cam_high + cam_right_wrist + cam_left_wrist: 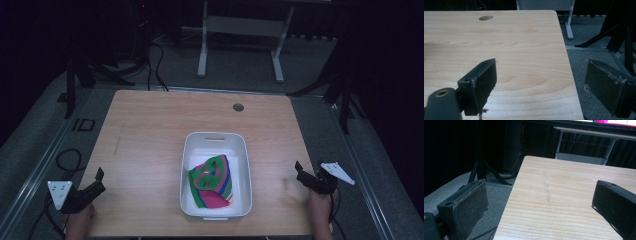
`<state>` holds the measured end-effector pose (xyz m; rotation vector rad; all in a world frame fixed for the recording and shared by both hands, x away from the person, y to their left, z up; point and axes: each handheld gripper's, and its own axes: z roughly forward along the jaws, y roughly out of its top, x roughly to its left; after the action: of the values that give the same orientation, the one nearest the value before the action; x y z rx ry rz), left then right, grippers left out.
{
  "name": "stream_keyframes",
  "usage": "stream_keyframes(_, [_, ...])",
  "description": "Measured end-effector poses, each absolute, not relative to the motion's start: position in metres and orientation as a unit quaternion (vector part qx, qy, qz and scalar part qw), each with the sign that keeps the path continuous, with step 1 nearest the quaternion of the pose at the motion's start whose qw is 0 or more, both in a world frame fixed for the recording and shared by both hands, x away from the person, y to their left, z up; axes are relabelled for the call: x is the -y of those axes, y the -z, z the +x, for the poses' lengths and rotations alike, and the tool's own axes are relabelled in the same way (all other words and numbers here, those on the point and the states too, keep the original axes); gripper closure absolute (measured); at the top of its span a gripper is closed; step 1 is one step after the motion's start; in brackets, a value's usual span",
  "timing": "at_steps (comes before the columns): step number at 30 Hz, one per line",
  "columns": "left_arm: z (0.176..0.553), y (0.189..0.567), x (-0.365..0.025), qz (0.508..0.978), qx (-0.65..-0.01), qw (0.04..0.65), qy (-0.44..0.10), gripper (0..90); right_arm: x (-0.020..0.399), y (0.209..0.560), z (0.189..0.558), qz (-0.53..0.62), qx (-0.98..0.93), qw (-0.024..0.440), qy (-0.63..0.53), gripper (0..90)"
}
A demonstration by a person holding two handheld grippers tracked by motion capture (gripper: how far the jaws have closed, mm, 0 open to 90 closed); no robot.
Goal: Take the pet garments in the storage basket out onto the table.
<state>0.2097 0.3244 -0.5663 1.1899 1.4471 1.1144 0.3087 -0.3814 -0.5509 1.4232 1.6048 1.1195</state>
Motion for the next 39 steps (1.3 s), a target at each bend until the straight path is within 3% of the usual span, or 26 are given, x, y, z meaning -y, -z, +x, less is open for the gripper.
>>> stream_keyframes(25, [0.21,0.566,-0.324,0.487,-0.587,0.465,-0.45,0.9,0.382,0.552,0.312,0.559,-0.624,0.349,-0.419,10.7])
stream_keyframes(33, [0.21,0.566,-0.325,0.487,-0.588,0.466,-0.448,0.9,0.396,0.547,0.318,0.577,-0.653,0.297,-0.39,13.0])
stream_keyframes(35, [0.21,0.566,-0.325,0.486,-0.588,0.466,-0.448,0.9,0.405,0.547,0.321,0.568,-0.682,0.255,-0.383,12.7])
stream_keyframes(39, [0.21,0.566,-0.325,0.486,-0.589,0.467,-0.447,0.9,0.414,0.544,0.322,0.535,-0.732,0.22,-0.361,12.9])
